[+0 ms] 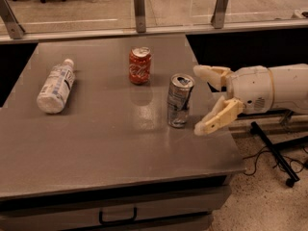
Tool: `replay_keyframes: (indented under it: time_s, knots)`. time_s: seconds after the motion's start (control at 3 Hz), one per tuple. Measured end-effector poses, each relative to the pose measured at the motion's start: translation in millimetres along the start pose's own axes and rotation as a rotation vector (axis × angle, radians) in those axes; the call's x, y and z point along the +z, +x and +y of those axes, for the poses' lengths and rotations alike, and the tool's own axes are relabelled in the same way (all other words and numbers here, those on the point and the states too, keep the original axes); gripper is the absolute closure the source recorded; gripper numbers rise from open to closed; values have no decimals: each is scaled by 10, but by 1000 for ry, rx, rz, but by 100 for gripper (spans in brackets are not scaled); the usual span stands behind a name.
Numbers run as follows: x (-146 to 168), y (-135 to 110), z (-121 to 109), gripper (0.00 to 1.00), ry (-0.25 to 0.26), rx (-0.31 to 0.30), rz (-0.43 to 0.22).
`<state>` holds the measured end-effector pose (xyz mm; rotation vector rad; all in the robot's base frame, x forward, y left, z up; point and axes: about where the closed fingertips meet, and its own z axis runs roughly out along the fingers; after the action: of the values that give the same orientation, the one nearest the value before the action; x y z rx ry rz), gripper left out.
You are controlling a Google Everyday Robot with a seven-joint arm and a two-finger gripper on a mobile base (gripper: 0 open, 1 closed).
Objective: Knock redbull can over
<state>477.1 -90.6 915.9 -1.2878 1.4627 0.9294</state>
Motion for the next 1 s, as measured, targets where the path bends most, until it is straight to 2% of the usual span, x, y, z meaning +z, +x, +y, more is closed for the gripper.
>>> replay_keyframes:
  time_s: [0.33, 0.67, 1.0]
  knots:
    - [173, -66, -43, 0, -2, -29, -45]
    - [361, -23, -22, 16, -22, -41, -50]
    - [462, 112, -34, 39, -40, -42, -37]
